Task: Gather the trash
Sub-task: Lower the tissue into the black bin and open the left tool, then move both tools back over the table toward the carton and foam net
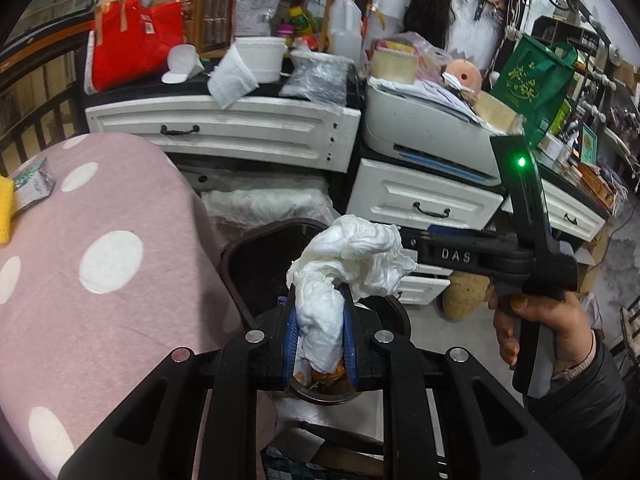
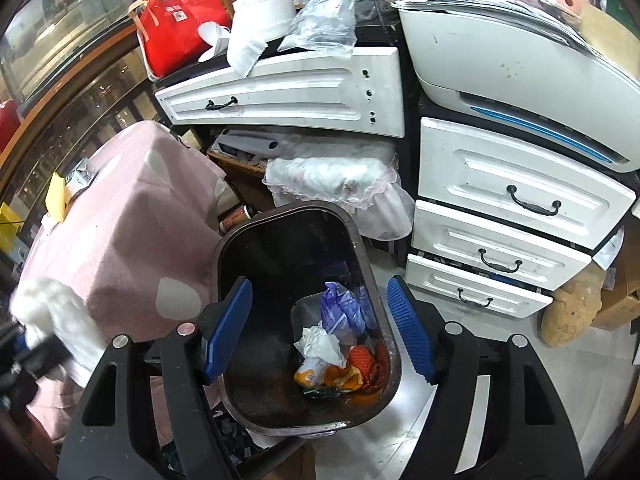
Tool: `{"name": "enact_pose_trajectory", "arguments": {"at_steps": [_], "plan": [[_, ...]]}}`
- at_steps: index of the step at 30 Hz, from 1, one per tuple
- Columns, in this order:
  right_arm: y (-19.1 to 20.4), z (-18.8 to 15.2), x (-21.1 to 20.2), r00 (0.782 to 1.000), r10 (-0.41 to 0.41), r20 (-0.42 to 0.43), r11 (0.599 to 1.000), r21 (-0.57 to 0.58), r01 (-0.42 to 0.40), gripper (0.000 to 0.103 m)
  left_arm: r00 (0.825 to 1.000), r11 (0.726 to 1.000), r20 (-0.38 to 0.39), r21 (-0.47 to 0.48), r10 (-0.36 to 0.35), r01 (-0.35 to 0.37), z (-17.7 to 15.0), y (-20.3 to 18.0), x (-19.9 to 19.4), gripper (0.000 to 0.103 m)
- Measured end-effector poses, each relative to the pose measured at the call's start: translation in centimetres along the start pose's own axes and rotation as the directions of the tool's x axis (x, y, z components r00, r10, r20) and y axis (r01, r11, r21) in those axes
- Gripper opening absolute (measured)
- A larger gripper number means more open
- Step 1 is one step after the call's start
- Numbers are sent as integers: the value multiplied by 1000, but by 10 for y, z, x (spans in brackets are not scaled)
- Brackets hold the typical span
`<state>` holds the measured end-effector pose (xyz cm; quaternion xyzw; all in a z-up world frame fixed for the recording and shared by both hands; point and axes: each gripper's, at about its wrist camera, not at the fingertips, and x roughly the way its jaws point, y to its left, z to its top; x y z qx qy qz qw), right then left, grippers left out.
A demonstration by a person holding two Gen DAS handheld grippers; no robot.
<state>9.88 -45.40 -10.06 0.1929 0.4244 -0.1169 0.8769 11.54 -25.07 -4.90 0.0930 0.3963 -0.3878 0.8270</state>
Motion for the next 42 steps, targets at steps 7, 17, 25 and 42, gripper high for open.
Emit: {"name": "enact_pose_trajectory", "arguments": {"at_steps": [7, 17, 25, 42], "plan": [[-8, 1, -2, 1000, -7, 5, 1000, 19, 7, 70, 998, 999, -66, 46, -1, 4, -7, -10, 24, 19], [-13, 0, 0, 1000, -15, -1, 999, 33, 15, 70, 991, 996, -137, 87, 13, -1, -13, -13, 51, 19], [-17, 1, -2, 1000, -22, 9, 999, 49, 22, 76, 992, 995, -123, 93, -15, 27, -17, -14, 54, 76], [-5, 7, -20, 996, -15, 83, 999, 42, 12, 86, 999, 996, -43, 77, -31, 34, -12, -12, 15, 97]]}}
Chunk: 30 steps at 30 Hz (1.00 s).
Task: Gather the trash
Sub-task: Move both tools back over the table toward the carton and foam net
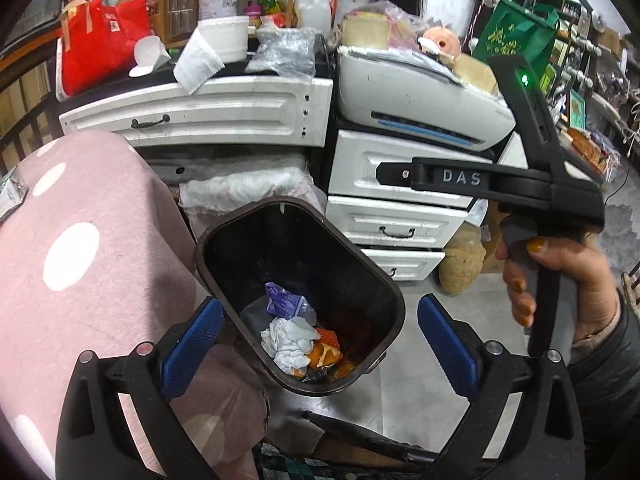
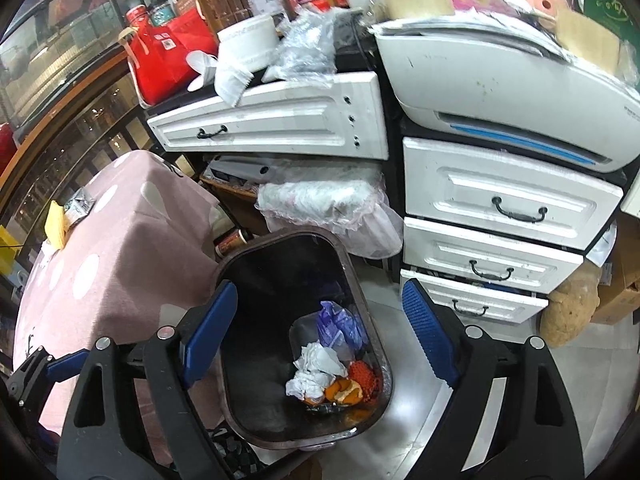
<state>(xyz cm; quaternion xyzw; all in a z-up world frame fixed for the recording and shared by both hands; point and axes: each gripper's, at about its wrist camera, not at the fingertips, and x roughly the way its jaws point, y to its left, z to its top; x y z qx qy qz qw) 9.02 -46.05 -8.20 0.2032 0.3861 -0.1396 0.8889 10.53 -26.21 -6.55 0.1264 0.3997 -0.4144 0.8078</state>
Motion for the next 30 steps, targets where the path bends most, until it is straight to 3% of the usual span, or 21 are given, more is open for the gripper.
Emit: {"name": "enact_pose_trajectory", "arguments": {"at_steps": [9, 18, 25, 30], "plan": [[56, 5, -16, 995, 88, 47, 990, -116, -83, 89, 996, 998, 76, -55, 44, -40, 3, 26, -39, 97], [141, 1, -12, 976, 216, 9, 938, -280, -205, 90, 976, 976, 127, -155, 174, -154, -2, 79, -74, 97], [198, 3, -1, 958, 286, -30, 893, -354, -278, 90, 948, 931, 100, -242, 303, -273, -15, 140, -97, 97], [230, 6, 9, 945, 322, -63, 866, -384, -320, 90, 928, 881, 56, -338, 369, -330, -30, 192, -111, 97]]}}
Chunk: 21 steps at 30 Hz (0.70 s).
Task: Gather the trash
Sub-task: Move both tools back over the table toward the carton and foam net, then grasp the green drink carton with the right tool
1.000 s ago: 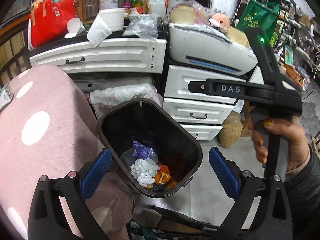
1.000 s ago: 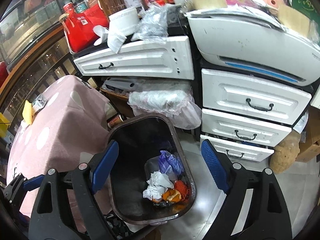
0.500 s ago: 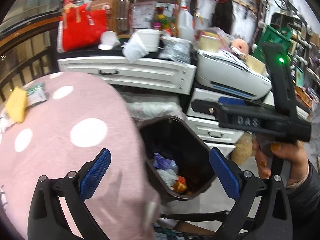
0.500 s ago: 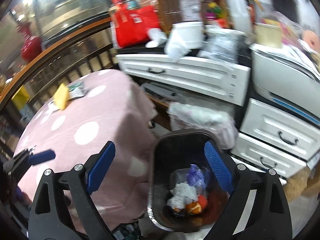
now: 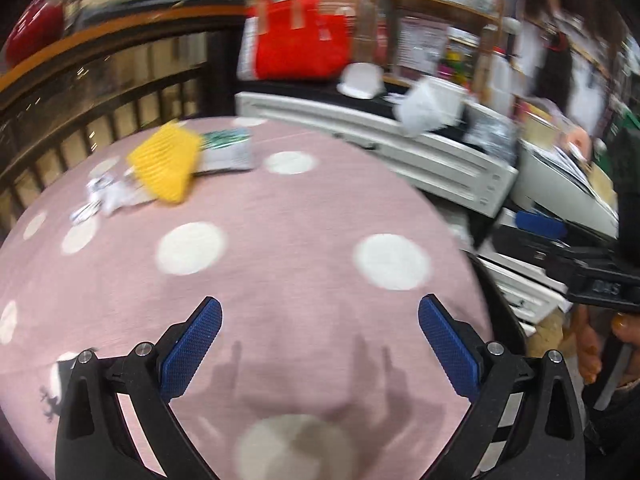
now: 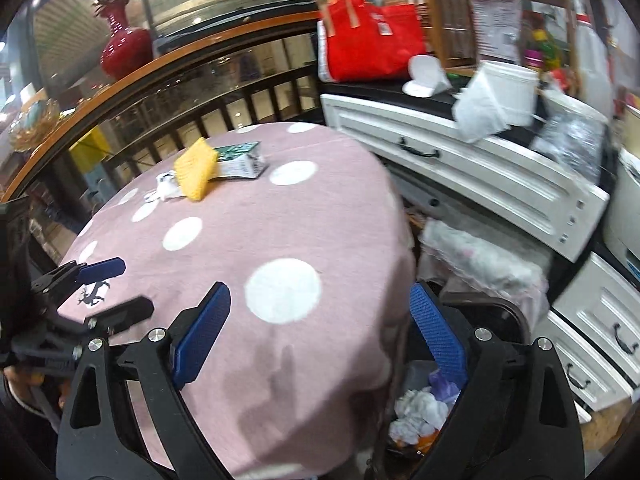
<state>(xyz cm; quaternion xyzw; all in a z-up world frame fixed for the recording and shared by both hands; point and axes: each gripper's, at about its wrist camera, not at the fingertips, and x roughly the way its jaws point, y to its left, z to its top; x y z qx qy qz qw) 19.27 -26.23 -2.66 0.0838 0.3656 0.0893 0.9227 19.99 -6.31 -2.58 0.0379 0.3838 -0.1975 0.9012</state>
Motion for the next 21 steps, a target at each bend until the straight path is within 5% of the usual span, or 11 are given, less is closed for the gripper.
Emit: {"name": "enact_pose_trajectory", "arguments": {"at_steps": [11, 21], "plan": [[55, 35, 56, 991, 122, -49, 990, -59, -125, 90, 988, 976, 6, -152, 157, -155, 12, 112, -1, 97], [114, 94, 132, 987, 140, -84, 936, -313, -160, 90, 989, 968, -29, -203, 148, -151, 20, 156, 11, 97]]}}
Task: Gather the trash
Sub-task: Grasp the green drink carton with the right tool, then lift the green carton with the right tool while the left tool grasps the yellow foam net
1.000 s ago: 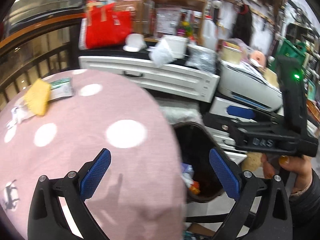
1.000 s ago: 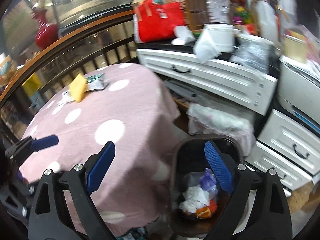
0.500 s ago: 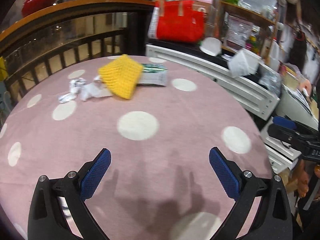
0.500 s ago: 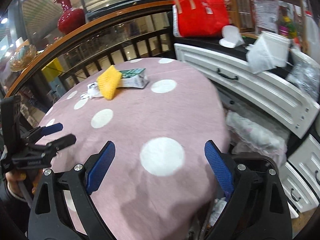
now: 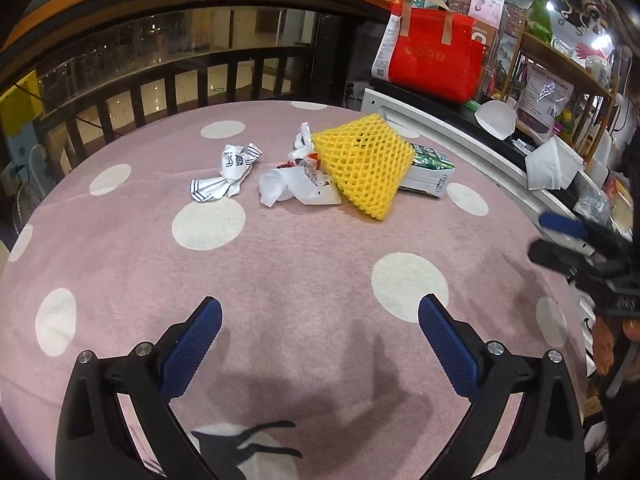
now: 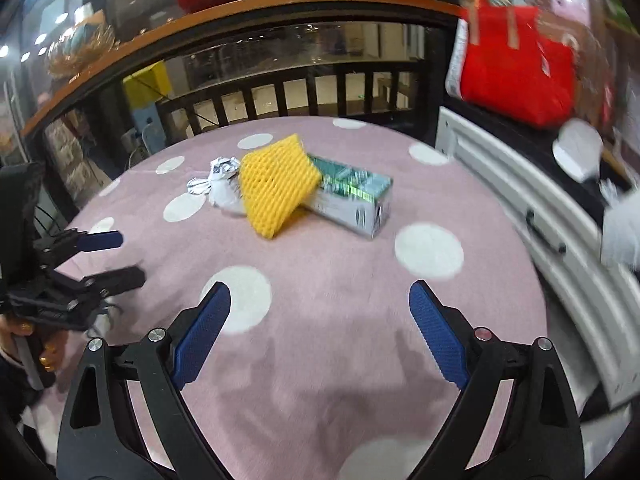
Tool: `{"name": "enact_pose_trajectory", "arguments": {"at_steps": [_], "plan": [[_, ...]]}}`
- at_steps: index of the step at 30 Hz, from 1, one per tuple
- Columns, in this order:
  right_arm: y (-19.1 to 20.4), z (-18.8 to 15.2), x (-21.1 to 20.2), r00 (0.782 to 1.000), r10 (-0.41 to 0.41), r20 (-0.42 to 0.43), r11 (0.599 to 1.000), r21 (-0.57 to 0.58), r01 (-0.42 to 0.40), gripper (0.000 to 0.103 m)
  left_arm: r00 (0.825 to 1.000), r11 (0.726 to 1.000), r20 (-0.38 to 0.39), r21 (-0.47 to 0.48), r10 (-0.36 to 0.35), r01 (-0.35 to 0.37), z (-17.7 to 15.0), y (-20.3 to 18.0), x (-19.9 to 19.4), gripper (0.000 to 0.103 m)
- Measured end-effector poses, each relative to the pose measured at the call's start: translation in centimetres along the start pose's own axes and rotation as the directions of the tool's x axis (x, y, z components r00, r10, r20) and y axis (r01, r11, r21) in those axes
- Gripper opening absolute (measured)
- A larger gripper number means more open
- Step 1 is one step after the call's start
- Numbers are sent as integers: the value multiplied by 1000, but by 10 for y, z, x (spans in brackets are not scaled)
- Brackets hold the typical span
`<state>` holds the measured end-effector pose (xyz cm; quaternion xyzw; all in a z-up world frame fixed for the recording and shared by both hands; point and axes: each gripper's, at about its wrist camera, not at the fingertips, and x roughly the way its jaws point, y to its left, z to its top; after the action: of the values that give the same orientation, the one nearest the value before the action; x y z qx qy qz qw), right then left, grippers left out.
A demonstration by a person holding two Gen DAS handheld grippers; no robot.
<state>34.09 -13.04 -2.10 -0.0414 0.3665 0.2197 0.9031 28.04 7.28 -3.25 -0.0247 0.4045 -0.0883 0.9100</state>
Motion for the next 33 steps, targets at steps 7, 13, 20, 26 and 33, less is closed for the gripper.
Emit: {"name": "enact_pose_trajectory", "arguments": {"at_steps": [7, 13, 20, 26, 33], "plan": [[-19, 62, 56, 996, 28, -87, 983, -181, -43, 90, 999, 999, -22, 20, -26, 27, 2, 3, 8, 97], [-22, 87, 110, 963, 43, -267, 932, -338, -135, 90, 998, 998, -42, -4, -55, 55, 1, 11, 13, 97], [-10, 93, 148, 943, -6, -333, 868, -471, -161, 85, 995, 997, -62, -8, -75, 74, 2, 13, 20, 97], [-1, 90, 159, 934, -10, -357, 840, -510, -186, 51, 995, 997, -66, 4, -71, 71, 10, 10, 28, 97], [-15, 85, 140, 939, 49, -341, 907, -379, -185, 49, 996, 997, -55, 13, -70, 70, 23, 0, 38, 97]]}}
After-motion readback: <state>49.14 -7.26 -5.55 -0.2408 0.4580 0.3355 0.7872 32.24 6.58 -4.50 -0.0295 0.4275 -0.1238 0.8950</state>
